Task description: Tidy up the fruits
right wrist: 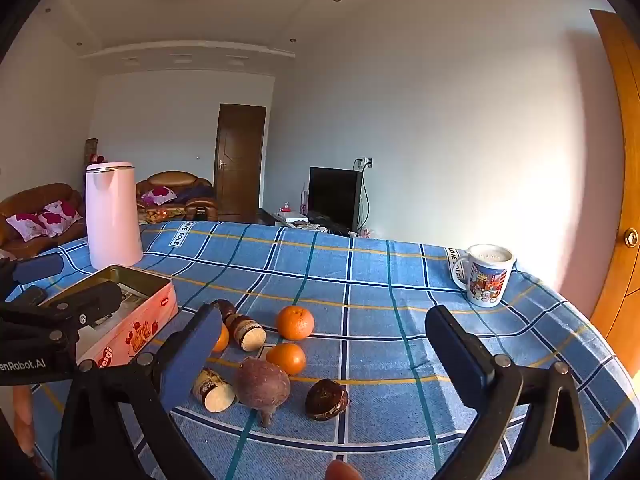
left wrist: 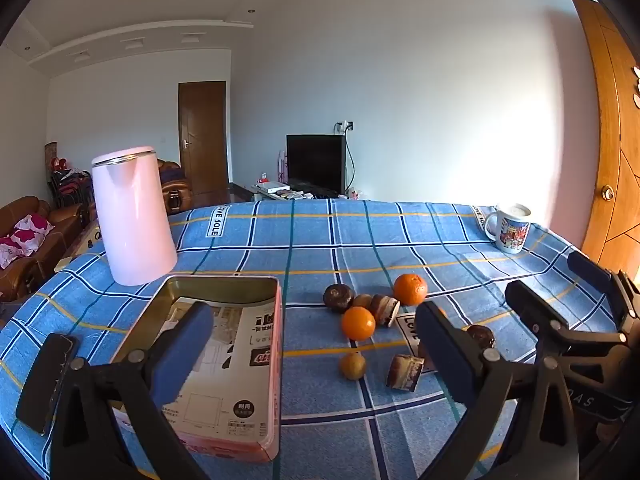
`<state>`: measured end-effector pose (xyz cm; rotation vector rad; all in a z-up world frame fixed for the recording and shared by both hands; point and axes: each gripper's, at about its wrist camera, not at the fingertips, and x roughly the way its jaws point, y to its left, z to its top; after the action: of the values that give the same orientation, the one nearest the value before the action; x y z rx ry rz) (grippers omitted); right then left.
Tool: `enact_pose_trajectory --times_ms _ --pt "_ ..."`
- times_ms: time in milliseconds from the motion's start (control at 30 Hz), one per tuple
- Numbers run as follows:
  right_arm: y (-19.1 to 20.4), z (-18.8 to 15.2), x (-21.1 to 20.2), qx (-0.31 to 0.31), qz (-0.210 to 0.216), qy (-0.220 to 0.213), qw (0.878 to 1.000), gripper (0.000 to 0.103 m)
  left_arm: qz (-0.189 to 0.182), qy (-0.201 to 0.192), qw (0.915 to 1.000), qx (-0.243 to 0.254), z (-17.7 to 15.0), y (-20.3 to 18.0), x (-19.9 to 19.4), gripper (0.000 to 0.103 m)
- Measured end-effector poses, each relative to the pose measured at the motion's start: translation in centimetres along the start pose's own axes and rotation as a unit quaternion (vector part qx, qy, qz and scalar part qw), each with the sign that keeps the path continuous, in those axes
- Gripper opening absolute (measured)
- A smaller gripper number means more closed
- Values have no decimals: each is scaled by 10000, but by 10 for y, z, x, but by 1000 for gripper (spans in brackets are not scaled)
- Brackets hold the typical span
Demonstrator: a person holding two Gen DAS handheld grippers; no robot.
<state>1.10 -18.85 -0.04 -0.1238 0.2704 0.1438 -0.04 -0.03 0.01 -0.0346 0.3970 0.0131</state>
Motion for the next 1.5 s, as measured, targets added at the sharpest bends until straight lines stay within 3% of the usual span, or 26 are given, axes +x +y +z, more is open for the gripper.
enact_pose_trajectory --times_ms 1500 --pt "1 -6 -4 83 92 125 9998 102 10 29 10000 44 -1 -5 -1 103"
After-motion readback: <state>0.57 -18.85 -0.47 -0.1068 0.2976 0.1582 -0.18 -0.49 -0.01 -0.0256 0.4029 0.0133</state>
